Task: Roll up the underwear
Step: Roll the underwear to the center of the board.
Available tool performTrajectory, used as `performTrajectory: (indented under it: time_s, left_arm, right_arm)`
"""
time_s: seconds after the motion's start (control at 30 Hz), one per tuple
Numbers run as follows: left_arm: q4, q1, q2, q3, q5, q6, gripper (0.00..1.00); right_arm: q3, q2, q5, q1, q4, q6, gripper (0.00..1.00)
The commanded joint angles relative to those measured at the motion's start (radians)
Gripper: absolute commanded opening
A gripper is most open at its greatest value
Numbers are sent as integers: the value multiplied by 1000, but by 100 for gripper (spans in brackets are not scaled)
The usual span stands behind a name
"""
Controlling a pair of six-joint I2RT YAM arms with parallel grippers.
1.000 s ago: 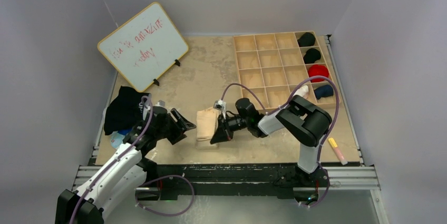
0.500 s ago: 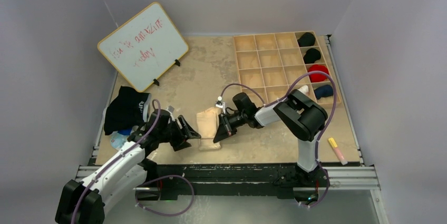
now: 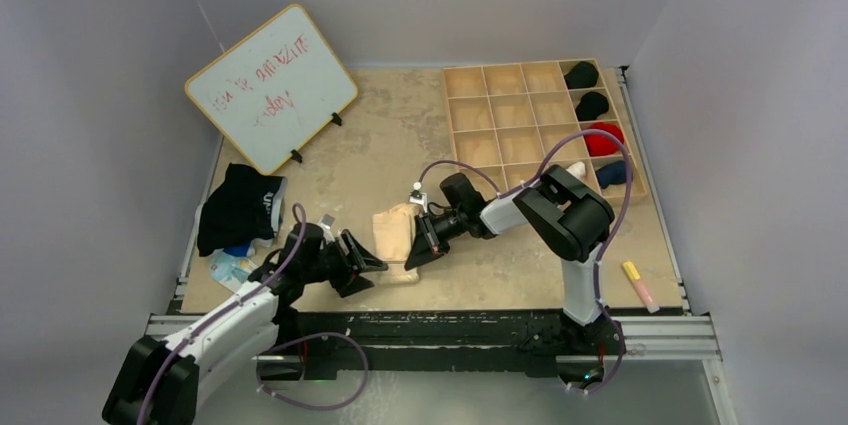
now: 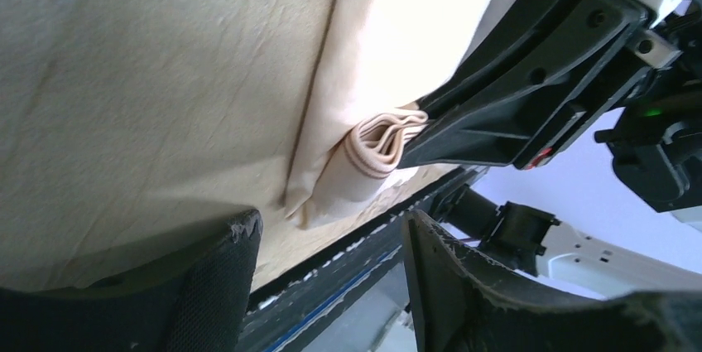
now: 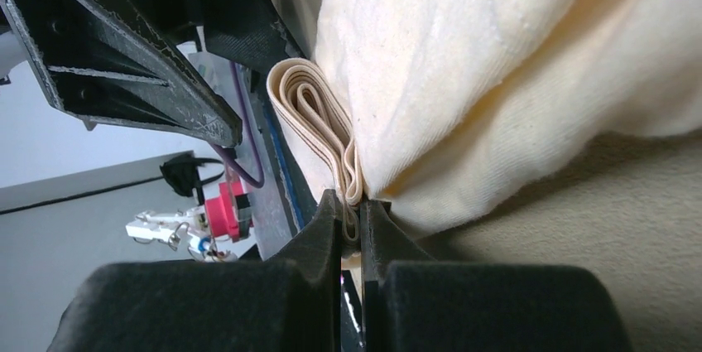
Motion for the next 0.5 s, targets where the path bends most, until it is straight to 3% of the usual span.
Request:
performTrajectory:
  time_s: [0.0,0.2,0.47]
  left_arm:
    - [197,-15,96,-52,-62,-62,61]
    - [211,-49,248,-34,-111,-65,55]
    - [190,-93,320,-36,-214,-103,23]
  right_arm:
    - [-6,58,107,-4,-117,-34,0]
    - [6,69,102,-4,-116,-25,2]
    - [22,40,79,-5,-121,-83,7]
